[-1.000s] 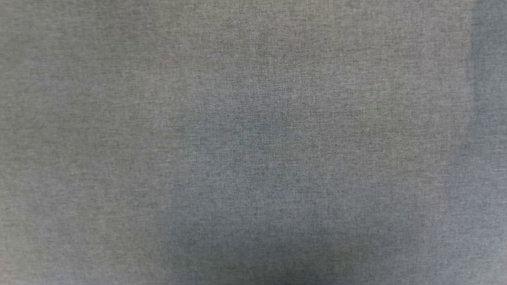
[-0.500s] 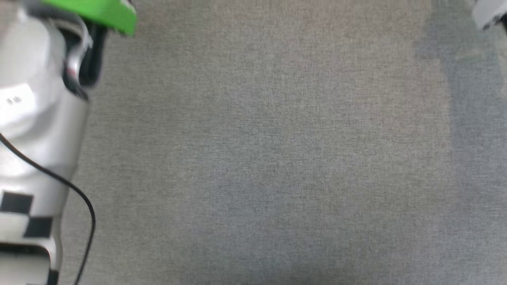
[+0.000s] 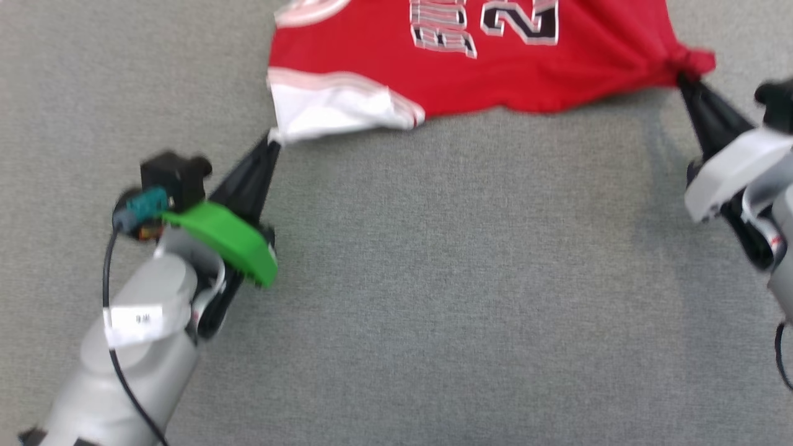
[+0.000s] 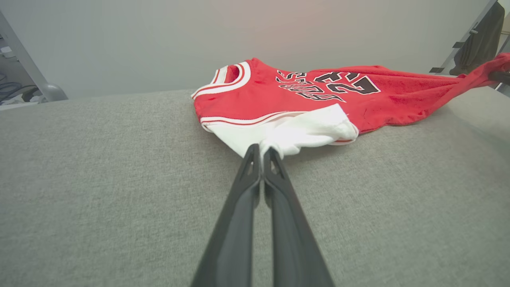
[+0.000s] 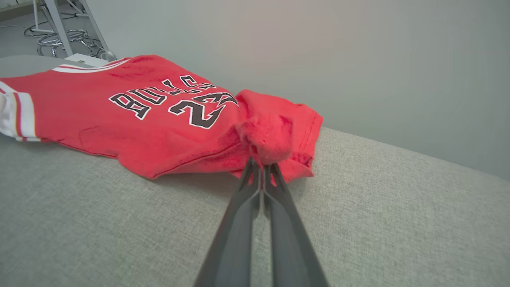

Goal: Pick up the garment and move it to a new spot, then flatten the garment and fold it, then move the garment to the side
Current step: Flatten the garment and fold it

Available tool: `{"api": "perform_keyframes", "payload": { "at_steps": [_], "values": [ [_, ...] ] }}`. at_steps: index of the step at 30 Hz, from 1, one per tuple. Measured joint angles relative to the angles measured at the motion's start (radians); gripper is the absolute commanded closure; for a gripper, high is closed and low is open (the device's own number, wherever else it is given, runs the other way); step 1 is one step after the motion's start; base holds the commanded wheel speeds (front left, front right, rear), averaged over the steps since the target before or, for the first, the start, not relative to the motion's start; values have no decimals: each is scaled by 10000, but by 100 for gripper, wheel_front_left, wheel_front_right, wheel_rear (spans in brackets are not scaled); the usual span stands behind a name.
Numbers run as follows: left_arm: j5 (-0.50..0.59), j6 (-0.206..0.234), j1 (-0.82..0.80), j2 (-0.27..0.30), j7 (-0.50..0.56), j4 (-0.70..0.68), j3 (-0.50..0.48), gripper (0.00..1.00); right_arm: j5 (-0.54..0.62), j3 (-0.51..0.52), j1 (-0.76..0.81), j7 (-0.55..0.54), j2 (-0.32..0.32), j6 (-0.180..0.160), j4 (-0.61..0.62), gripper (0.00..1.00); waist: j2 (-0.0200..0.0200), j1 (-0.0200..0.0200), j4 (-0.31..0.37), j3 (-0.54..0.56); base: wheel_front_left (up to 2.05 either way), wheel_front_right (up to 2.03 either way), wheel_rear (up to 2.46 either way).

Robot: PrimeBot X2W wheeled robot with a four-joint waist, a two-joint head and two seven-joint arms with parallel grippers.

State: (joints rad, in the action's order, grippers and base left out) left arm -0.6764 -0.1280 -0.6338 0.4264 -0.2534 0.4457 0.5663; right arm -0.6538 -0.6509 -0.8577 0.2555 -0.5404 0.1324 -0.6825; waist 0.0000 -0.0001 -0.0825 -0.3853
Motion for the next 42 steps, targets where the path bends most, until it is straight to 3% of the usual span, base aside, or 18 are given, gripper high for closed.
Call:
{"api": "perform_keyframes", "payload": {
  "at_steps": [9,17,27,42],
  "values": [
    [-813,0,1800,552,23,198,629,100,-865,495,2026,2,-38,0,215,100,0,0,-133,1178,0,0,0],
    [-1666,0,3004,1126,188,-502,1062,100,-1264,715,3832,2,-111,0,1298,100,0,0,-155,2110,0,0,0],
    [-2050,92,4517,1964,623,-1870,1344,100,-1423,393,5197,2,-587,-4,2886,100,0,0,-81,3024,0,0,0],
    [-2955,265,6360,3444,2034,-4414,1866,100,-1969,1329,7744,-21,-970,-4,3430,100,0,0,-93,3748,0,0,0]
  ]
}}
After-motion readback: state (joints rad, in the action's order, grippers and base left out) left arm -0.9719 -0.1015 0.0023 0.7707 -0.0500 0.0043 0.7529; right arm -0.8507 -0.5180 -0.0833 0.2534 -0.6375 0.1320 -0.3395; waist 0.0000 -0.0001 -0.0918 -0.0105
